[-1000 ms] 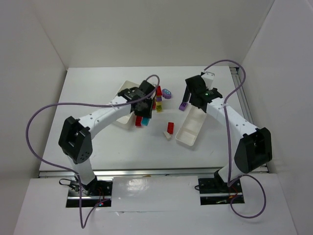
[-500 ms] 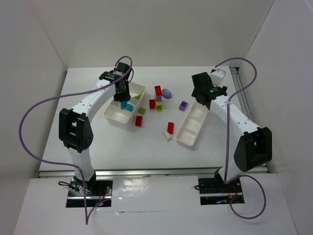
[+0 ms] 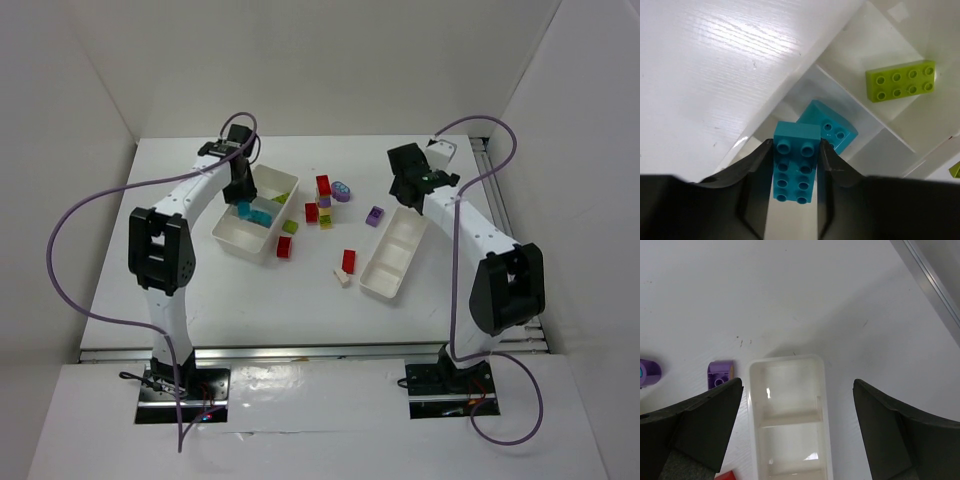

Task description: Sort the legos into containers by color

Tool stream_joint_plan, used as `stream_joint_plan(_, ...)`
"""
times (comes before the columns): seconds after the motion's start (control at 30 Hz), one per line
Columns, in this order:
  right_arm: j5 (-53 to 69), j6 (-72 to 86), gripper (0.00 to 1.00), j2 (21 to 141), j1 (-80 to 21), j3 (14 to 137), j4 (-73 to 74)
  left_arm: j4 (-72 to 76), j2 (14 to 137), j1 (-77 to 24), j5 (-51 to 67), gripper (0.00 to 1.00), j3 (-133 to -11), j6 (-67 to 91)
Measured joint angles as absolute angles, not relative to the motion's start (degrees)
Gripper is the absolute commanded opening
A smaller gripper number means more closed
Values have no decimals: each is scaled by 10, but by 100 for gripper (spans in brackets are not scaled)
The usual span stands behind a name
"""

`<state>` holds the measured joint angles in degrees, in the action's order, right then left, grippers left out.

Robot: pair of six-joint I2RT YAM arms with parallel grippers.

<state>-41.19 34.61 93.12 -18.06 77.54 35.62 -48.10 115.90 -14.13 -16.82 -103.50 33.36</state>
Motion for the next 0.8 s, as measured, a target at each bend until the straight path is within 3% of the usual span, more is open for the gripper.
stream_joint_plan(0.1, -410, 349, 98, 933, -181, 780, 360, -475, 1162, -135, -162, 68, -1035, 332)
stream_joint_plan(0.13, -409, 351, 98, 935, -181, 784, 363, -475, 1163, -134, -160, 81, -1035, 332)
stream_joint_plan(0.23, -407, 354, 98, 939, -181, 792, 365, -471, 1164, -133, -149, 85, -1035, 332)
stream_joint_plan(0.47, -394, 362, 98, 934, -181, 790, 371, -465, 1143, -151, -148, 81, -1023, 328)
stream_joint_plan(0.63, -375, 364, 98, 892, -181, 760, 370, -461, 1083, -200, -154, 54, -1000, 315)
stream_joint_plan(0.7, -370, 363, 98, 875, -181, 752, 370, -447, 1049, -218, -140, 49, -973, 307)
stream_joint_plan(0.8, -364, 363, 98, 855, -181, 741, 369, -426, 998, -246, -126, 54, -913, 299)
